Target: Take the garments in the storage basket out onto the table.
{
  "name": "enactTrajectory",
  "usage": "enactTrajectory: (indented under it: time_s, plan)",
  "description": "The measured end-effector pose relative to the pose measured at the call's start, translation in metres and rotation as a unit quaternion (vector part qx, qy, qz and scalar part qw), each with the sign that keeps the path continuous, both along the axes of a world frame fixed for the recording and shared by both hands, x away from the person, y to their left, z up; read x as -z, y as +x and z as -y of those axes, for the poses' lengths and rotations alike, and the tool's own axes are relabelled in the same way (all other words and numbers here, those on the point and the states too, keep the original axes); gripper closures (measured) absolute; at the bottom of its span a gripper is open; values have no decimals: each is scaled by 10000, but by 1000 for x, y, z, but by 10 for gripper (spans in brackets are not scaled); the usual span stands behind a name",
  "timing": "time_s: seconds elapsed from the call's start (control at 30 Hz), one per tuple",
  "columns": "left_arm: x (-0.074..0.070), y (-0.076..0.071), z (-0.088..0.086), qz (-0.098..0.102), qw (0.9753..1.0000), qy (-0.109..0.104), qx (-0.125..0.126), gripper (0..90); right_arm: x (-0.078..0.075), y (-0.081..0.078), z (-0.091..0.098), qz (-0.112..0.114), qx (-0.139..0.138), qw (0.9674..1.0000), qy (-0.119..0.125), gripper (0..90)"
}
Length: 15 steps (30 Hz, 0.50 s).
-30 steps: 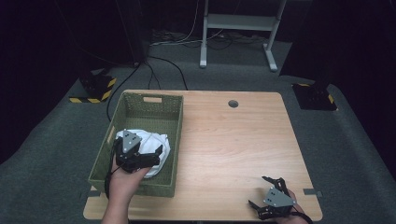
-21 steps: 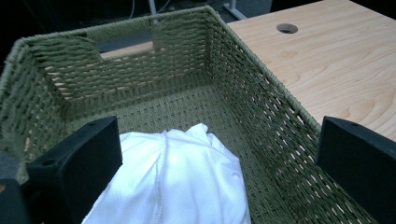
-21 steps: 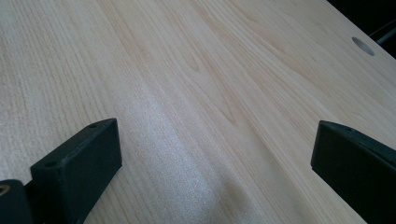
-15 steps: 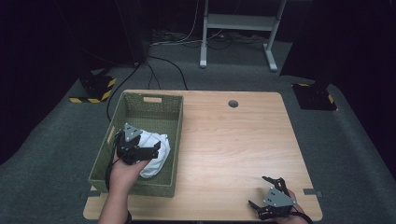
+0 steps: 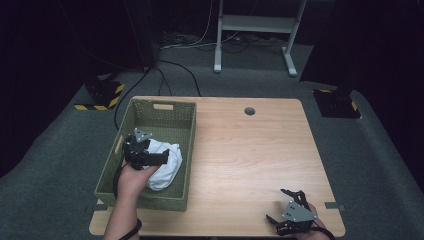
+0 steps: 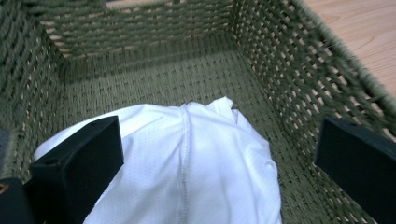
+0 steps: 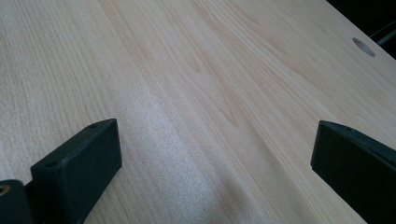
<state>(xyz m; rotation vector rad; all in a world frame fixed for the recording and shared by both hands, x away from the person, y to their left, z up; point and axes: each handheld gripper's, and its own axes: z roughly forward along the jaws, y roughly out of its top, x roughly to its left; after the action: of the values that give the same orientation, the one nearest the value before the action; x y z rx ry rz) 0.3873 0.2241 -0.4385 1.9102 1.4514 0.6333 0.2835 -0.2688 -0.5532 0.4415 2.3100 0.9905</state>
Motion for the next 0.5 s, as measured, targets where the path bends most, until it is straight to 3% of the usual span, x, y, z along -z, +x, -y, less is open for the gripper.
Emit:
enactTrajectory:
  time_s: [0.1,0.27,0.4,0.5]
  plan:
    - [4,6,0,-183,9998,102,-13,15,0,0,0,-5,2,10000,0,15]
    - [14,12,-2,-488,9987,94,-134,20,0,0,0,-1,-9,10000,0,15]
    - [22,16,-4,-745,9969,165,-202,24,0,0,0,1,-12,10000,0,15]
    - [23,19,-3,-844,9961,153,-215,27,0,0,0,0,-14,10000,0,15]
